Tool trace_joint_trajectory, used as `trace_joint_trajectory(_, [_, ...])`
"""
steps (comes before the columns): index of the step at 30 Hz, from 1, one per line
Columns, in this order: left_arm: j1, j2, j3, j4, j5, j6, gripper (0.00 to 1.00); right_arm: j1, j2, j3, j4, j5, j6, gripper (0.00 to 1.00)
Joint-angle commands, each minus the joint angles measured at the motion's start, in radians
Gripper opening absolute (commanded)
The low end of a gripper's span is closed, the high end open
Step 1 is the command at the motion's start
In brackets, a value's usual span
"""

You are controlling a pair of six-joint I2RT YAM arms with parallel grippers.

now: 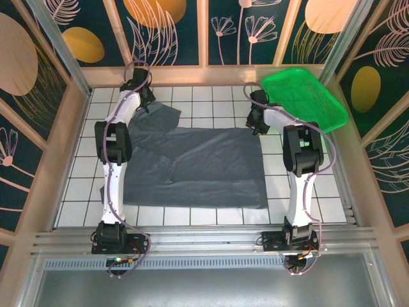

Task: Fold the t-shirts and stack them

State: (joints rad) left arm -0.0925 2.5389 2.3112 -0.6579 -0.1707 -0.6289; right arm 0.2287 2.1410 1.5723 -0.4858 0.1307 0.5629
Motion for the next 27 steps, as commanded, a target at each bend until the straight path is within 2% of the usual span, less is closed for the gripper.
trace_joint_trajectory(1, [-0.003,-0.054,-0.005,0.011,0.027,0.020,0.00,-0.008,0.036,0.039,-0.039,0.007,-0.020,0.36])
trace_joint_trajectory(15, [-0.003,-0.113,-0.046,0.021,0.062,-0.012,0.00,-0.019,0.071,0.052,-0.035,-0.006,-0.044,0.18])
trace_joint_trajectory(17, [-0.003,-0.125,-0.057,0.021,0.072,-0.013,0.00,-0.019,0.070,0.052,-0.034,-0.009,-0.048,0.13])
trace_joint_trajectory(20, [-0.003,-0.149,-0.081,0.021,0.081,-0.005,0.00,-0.020,0.062,0.051,-0.030,-0.009,-0.053,0.00])
trace_joint_trajectory(27, [-0.003,-0.266,-0.201,0.061,0.105,0.005,0.00,-0.019,-0.006,0.033,0.006,-0.031,-0.082,0.00])
